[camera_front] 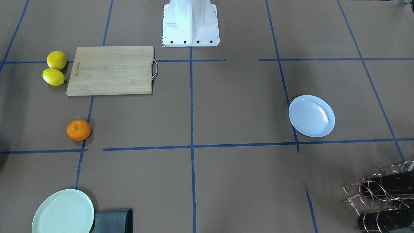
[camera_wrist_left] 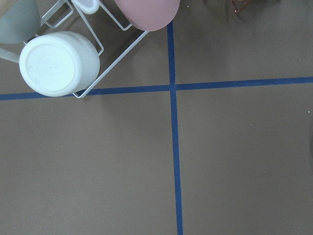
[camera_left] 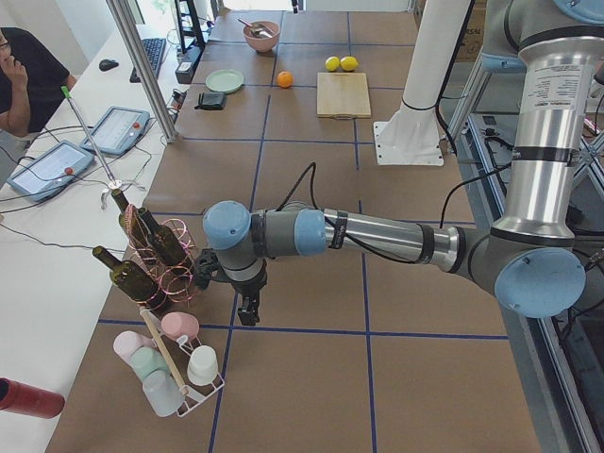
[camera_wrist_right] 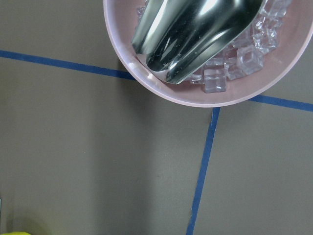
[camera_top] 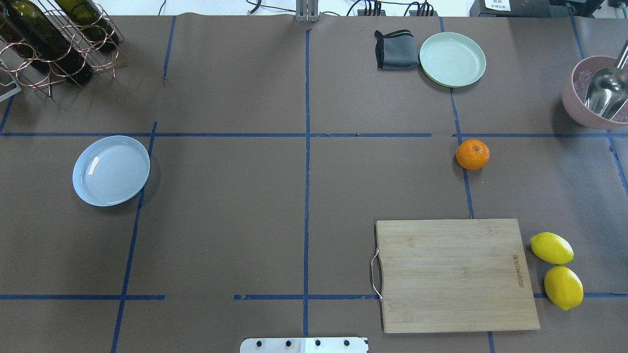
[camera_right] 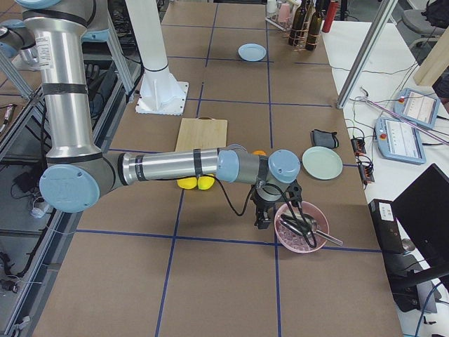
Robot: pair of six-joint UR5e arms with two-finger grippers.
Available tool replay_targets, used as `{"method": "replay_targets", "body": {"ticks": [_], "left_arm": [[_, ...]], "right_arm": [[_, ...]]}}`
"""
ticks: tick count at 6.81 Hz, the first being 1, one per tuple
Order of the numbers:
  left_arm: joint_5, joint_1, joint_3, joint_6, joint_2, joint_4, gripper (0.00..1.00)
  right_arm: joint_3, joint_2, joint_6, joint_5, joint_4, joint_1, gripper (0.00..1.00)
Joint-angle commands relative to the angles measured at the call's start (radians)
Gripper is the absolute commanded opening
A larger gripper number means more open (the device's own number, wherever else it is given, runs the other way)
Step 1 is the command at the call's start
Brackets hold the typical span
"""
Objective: Pick orange to plate
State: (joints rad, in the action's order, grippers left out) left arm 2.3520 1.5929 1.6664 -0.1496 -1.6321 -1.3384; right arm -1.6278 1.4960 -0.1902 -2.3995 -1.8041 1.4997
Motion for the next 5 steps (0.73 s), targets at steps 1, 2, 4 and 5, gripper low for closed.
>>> {"method": "replay_targets", "body": {"ticks": [1, 2, 4, 5], "left_arm": [[0.0, 0.002, 0.019, 0.001, -0.009, -0.033, 1.0], [-0.011, -0.001, 0.054, 0.004, -0.006, -0.028, 1.0], [0.022, -0.005, 0.082, -0.007, 0.01, -0.033, 1.0], [0.027, -0.011, 0.078, -0.004, 0.026, -0.1, 1.0]], "right_arm": [[-0.007, 0.0, -0.001, -0.003, 0.0, 0.001, 1.0], [-0.012, 0.004, -0.002, 0.002, 0.0, 0.001, 1.0], [-0.015, -0.002, -0.002, 0.003, 0.003, 0.001, 1.0], [-0.014, -0.006, -0.003, 0.003, 0.002, -0.001, 1.0]]}}
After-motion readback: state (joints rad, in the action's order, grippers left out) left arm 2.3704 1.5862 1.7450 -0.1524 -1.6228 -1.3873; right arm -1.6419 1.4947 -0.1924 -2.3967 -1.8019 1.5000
